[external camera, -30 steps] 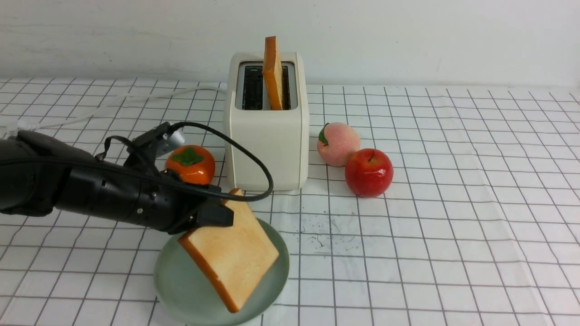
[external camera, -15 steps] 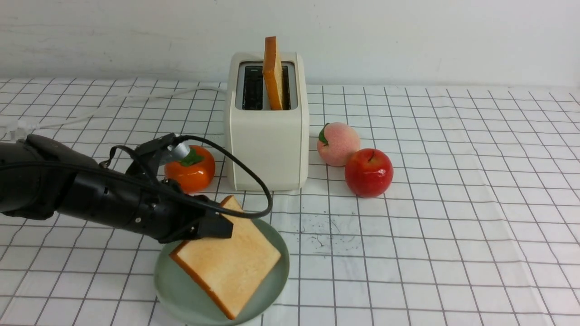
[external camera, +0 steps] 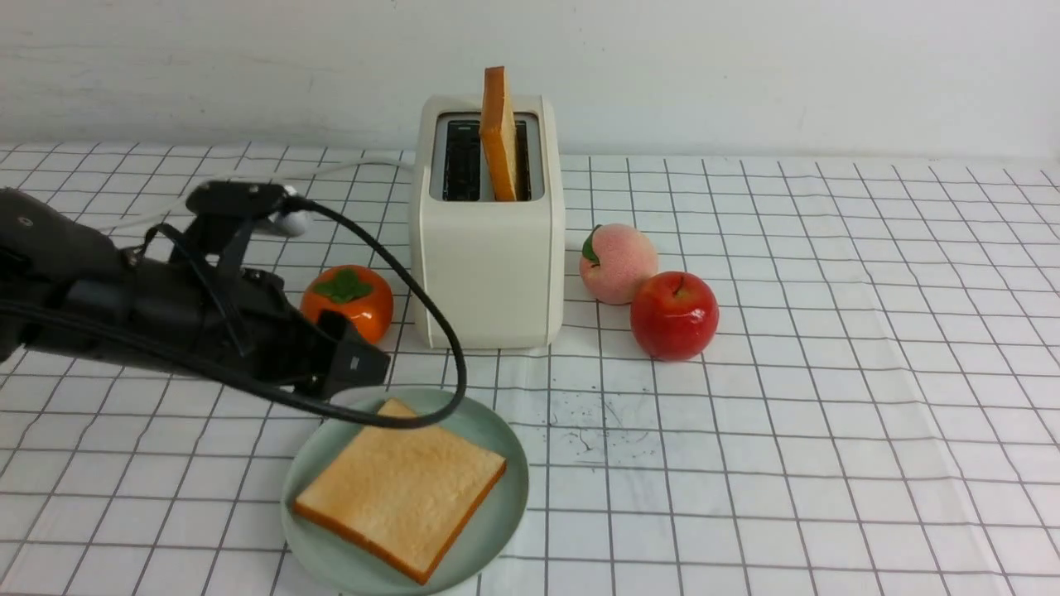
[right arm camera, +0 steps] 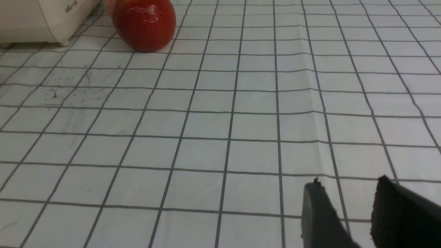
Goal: Take toasted bread from bread machine on white checkered table place on plate.
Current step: 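Place the slice of bread on the plate with the left gripper, then grasp the toast slice in the toaster and pull it up out of the slot with the right gripper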
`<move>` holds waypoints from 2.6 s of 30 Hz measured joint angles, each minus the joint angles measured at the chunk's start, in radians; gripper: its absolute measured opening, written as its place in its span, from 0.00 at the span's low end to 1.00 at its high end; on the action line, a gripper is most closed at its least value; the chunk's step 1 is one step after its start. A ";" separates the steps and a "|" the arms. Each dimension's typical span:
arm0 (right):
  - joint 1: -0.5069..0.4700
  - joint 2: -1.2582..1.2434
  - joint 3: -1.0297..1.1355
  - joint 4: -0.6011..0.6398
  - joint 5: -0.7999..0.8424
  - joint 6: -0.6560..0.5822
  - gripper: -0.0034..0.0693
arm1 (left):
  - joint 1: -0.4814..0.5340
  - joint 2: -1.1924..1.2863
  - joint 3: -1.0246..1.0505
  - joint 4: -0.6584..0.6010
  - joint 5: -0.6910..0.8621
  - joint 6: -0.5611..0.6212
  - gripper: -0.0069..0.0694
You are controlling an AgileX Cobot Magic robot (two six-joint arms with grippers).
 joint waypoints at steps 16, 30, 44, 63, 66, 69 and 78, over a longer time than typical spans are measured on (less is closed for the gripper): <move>0.000 0.000 0.000 0.000 0.000 -0.001 0.38 | 0.000 -0.555 0.000 0.051 0.009 -0.256 0.07; 0.000 0.000 0.000 0.000 0.000 -0.001 0.38 | 0.000 -0.978 0.255 0.516 -0.204 -0.759 0.07; 0.000 0.000 0.009 0.402 -0.166 0.066 0.38 | 0.000 -1.269 0.607 0.531 -0.310 -0.761 0.07; 0.000 0.500 -0.492 0.656 0.218 -0.277 0.21 | 0.000 -1.275 0.673 0.517 -0.399 -0.759 0.07; 0.000 0.825 -0.755 0.557 0.466 -0.331 0.10 | 0.000 -1.275 0.673 0.517 -0.415 -0.759 0.07; 0.006 1.036 -0.946 0.503 0.616 -0.294 0.05 | 0.000 -1.275 0.673 0.517 -0.421 -0.759 0.07; 0.386 1.507 -1.498 0.055 0.736 0.065 0.05 | 0.000 -1.275 0.673 0.517 -0.421 -0.759 0.07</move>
